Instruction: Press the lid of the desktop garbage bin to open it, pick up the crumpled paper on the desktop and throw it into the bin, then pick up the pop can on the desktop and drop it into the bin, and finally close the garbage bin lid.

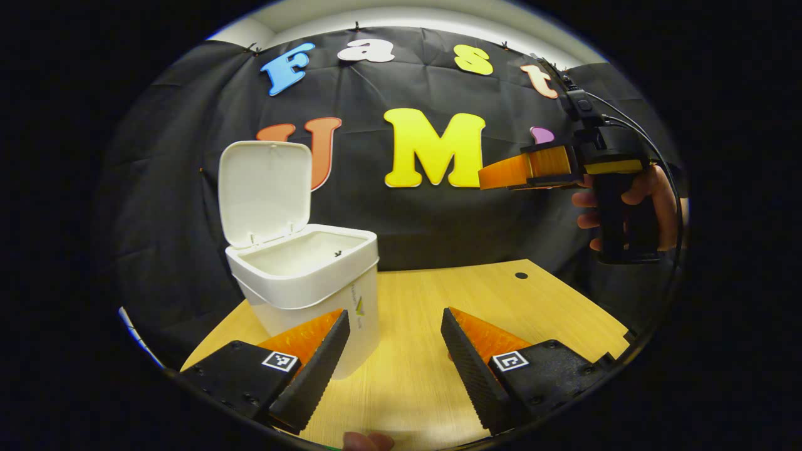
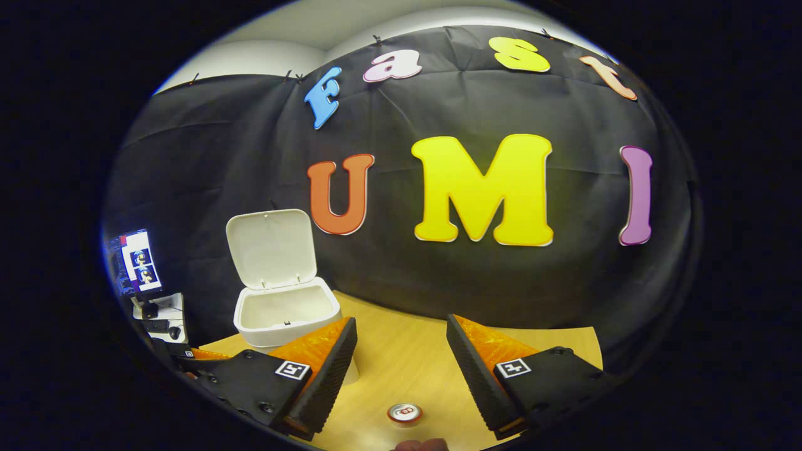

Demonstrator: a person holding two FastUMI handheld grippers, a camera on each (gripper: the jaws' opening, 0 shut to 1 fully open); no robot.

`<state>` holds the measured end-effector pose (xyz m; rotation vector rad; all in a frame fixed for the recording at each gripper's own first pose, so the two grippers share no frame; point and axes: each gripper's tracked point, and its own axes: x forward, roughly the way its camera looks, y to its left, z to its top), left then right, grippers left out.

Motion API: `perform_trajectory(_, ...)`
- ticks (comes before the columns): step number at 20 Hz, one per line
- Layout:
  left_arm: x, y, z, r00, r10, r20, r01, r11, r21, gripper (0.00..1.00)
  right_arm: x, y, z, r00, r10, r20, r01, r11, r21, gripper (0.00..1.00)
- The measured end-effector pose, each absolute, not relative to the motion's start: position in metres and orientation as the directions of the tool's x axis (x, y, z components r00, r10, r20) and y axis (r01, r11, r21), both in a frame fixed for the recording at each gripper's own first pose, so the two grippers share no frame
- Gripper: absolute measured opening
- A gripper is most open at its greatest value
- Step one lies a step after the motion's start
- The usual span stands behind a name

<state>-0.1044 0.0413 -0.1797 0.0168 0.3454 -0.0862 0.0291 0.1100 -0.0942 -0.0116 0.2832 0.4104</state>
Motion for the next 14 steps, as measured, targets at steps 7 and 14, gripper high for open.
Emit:
perform_trajectory(7,-0.088,-0.021,-0.229,0.888,-0.239,-0.392,0.272,0.962,0.031,0.97,-0.011,0.018,-0.128,0.904,0.258,-0.341,-0.264,0.964,0.028,0.92)
perform_trajectory(14,-0.078,-0.057,-0.298,0.842,-0.268,-0.468,0.282,0.959,-0.041,0.97,-0.047,-0.044,-0.155,0.897,0.165,-0.410,-0.177,0.984,0.008,0.92)
